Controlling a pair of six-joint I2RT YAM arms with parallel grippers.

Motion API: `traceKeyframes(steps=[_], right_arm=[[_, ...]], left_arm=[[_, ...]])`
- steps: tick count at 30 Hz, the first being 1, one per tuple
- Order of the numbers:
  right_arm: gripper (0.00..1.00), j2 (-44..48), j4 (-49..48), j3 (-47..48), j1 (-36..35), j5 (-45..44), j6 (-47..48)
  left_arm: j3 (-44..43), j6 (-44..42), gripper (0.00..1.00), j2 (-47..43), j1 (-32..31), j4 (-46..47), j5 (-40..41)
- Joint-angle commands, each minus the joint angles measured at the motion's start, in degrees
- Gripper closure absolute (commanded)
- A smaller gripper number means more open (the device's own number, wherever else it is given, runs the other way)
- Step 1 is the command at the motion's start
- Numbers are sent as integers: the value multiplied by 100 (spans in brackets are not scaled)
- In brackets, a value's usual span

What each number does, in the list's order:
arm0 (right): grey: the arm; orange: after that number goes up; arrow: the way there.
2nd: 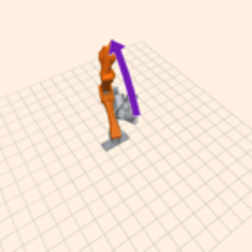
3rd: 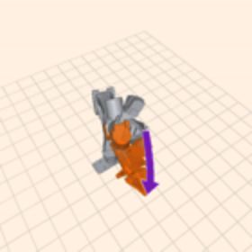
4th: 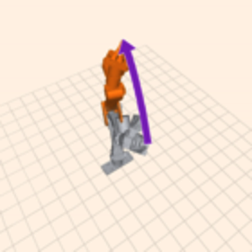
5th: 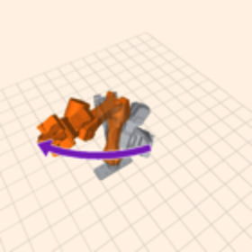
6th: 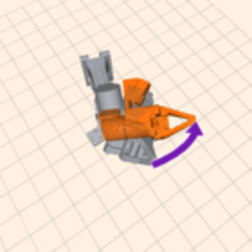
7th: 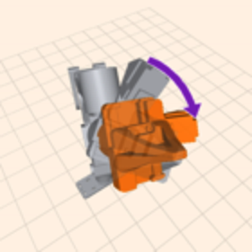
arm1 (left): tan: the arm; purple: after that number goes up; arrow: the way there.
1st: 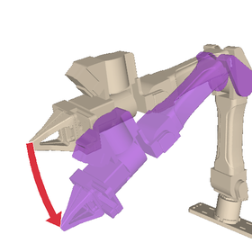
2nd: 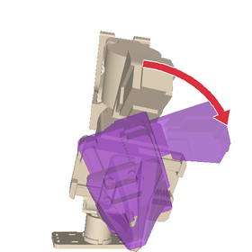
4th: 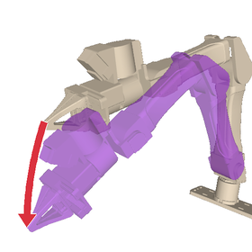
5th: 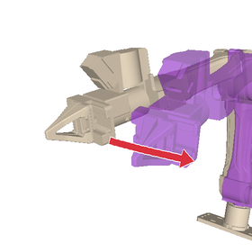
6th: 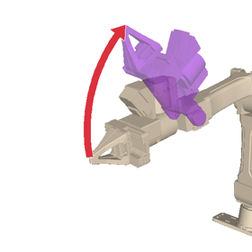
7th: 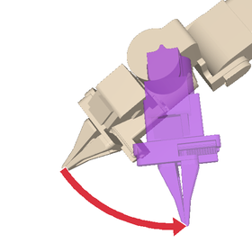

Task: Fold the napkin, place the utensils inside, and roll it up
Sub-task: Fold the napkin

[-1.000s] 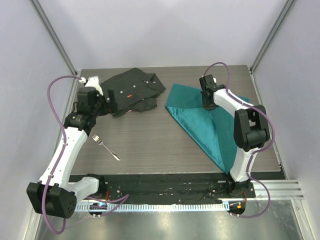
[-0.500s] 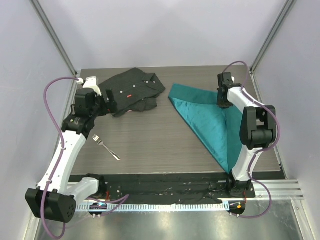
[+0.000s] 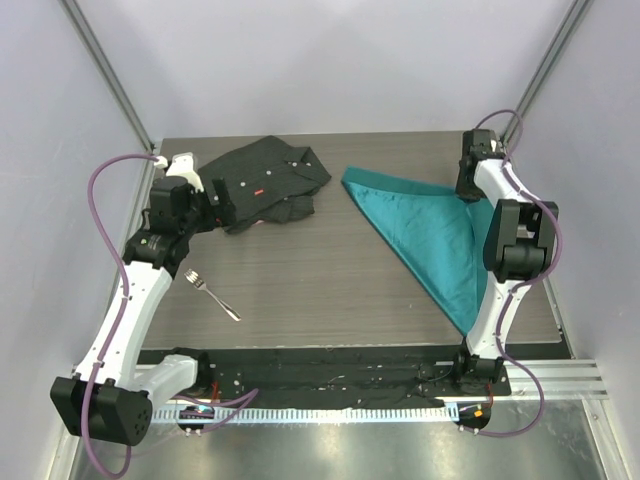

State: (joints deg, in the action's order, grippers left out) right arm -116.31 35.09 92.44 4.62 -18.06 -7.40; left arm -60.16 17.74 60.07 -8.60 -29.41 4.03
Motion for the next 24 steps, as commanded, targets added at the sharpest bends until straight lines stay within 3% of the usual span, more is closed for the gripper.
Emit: traceKeyframes(steps=[1,24], right_arm=[[99,-242,165,572,188,5,89],[99,-1025,279,1443,786,119,116]], left_arm=[[-40,19,0,-75,25,181,-34],[-40,-33,0,66,25,155,54]])
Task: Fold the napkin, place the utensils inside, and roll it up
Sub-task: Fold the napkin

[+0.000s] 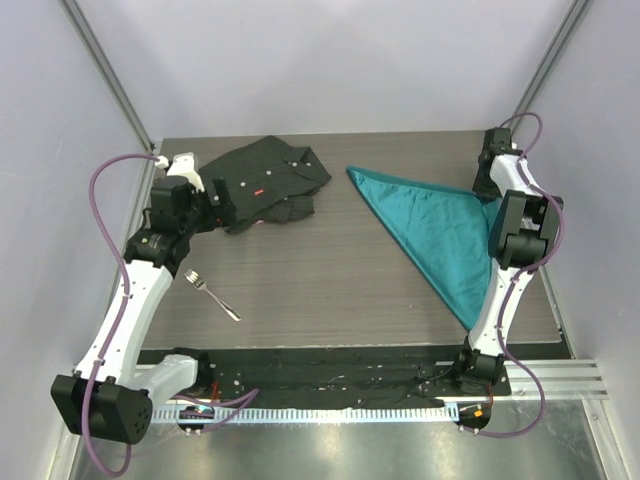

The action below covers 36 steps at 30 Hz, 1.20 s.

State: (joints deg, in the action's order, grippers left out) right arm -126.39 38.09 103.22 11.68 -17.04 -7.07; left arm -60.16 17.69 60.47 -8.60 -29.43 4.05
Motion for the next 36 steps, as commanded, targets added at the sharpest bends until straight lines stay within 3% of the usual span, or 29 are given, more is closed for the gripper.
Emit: traceKeyframes(steps=[1,32,35,36], right_arm=[[99,-35,-20,392,97,25,100],[98,-554,313,1024,299,-282,145],[82,-536,392,1077,300,-361,153],[69,-510,393,1095,291,-370,145]], left_arm=[[-40,-29,0,27,25,157,69],[-75,-64,0,97,25,113,166],[-75,-56,0,97,25,95,175],[-66,-55,0,106,25,87,192]])
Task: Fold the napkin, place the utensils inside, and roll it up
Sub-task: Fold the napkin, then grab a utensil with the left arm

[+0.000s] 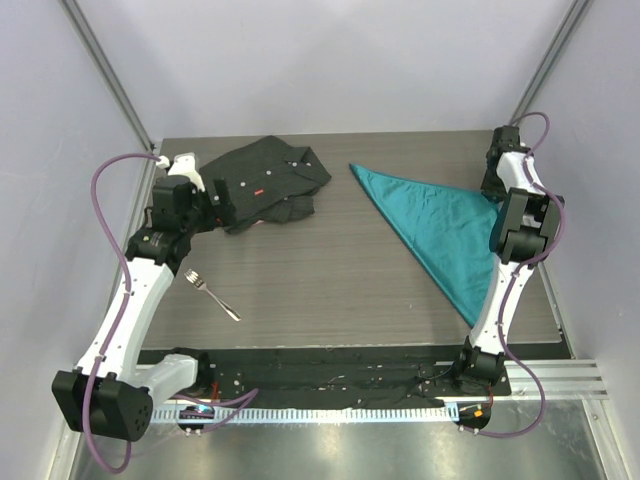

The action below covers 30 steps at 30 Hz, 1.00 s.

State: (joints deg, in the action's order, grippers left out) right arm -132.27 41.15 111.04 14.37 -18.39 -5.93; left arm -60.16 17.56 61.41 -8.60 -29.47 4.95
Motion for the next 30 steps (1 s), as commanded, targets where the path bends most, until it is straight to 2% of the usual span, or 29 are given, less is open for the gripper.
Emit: traceKeyframes(steps=[1,4,11,13,20,25,27,30], right_arm=[[64,104,95,321,22,-252,22],[52,201,148,400,31,-200,-13],[39,561,174,445,31,239,-189],[39,702,157,340,13,641,-241],[38,1896,-773,-1161,-294,1539,-496],[38,2521,-994,-1673,-697,1821,-541],[37,2653,-994,-1796,-821,2050,-479],[37,2750,-968,-1858,-971,2155,-391]], left_arm=[[-66,-42,0,20,25,91,120],[-66,-42,0,38,25,73,190],[-13,-51,0,135,25,3,541],[4,-60,0,135,25,12,682],[110,150,0,301,130,-304,1525],[740,871,2,416,613,-665,1720],[944,1231,3,460,998,-621,1580],[1059,1583,6,600,1246,-656,1464]])
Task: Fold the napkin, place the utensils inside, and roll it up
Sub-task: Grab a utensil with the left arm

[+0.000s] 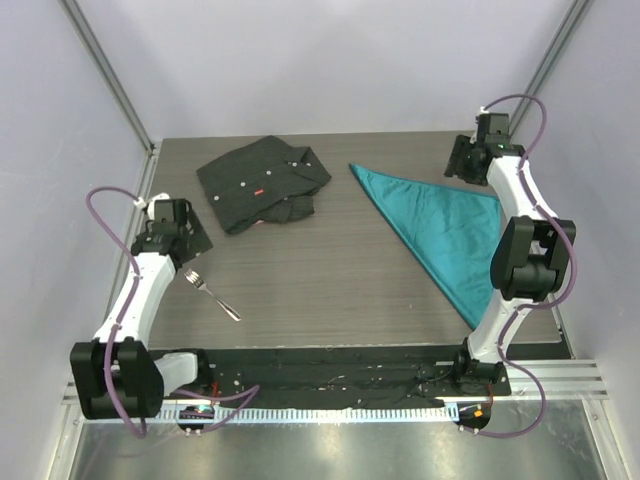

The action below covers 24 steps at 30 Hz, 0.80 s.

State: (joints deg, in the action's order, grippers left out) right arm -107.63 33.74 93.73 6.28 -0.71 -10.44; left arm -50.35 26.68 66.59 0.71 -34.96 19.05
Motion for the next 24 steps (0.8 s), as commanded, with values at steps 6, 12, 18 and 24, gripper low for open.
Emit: traceKeyframes(steps=[6,12,18,24], right_arm=[[37,489,-245,-224,-250,747,-29],[37,717,-333,-382,-338,844,-20],[37,770,-359,-417,-365,985,-2],[37,823,-368,-426,-409,1082,15]], left_arm=[[394,769,16,337,772,112,-50],[297,452,21,1030,1036,314,-524],[271,444,23,1400,1247,622,-1123],[201,365,26,1708,1282,876,-1377]])
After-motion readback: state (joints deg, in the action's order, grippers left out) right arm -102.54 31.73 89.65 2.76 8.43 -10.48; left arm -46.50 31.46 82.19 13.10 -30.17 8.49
